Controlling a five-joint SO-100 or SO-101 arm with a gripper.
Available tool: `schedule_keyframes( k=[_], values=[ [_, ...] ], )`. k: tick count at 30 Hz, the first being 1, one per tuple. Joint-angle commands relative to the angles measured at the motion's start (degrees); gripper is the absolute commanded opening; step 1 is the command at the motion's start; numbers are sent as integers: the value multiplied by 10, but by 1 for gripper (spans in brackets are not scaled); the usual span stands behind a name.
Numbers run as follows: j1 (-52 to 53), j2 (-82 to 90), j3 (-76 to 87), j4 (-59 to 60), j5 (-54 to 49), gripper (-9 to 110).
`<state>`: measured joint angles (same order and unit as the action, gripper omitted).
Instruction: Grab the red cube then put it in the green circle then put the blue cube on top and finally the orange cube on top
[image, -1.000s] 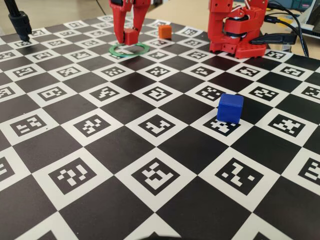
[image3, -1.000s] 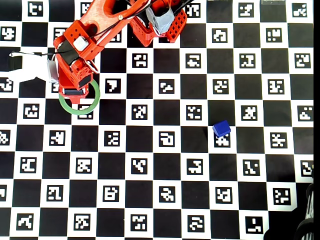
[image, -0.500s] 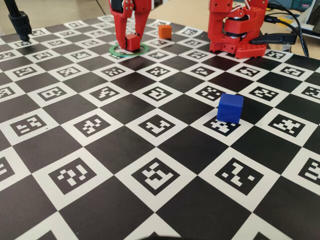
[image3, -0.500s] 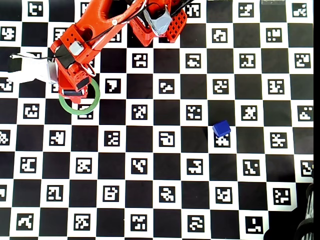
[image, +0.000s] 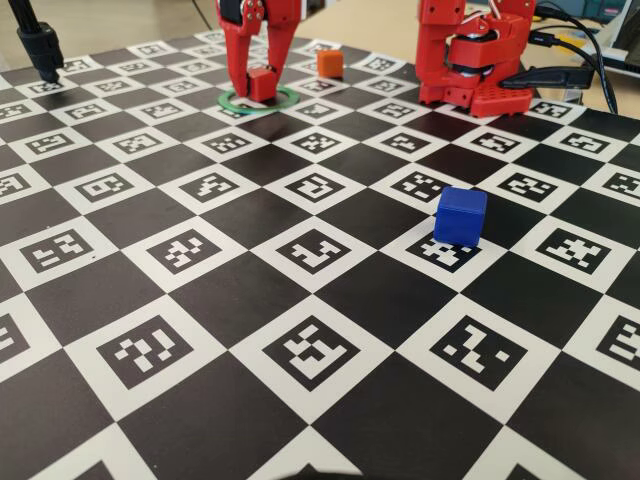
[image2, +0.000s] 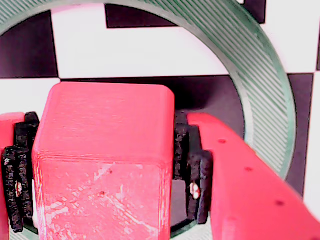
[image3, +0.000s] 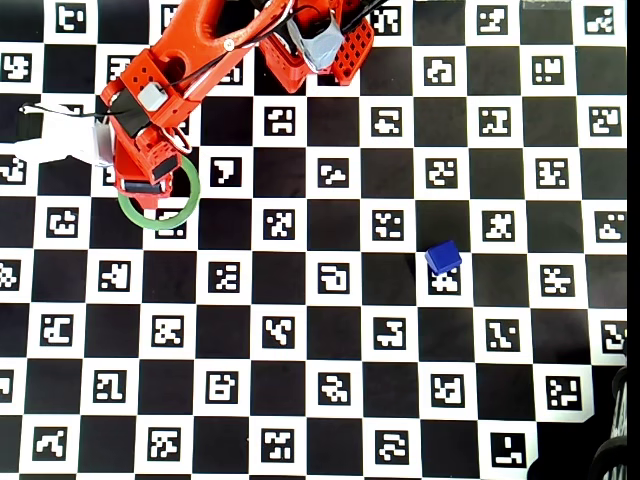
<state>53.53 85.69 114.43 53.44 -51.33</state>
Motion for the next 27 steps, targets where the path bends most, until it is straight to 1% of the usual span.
schedule_keyframes(
  k=[1,27],
  values=[
    [-9,18,-55,-10,5,2],
    [-12,15,-32,-33,9,2]
  ],
)
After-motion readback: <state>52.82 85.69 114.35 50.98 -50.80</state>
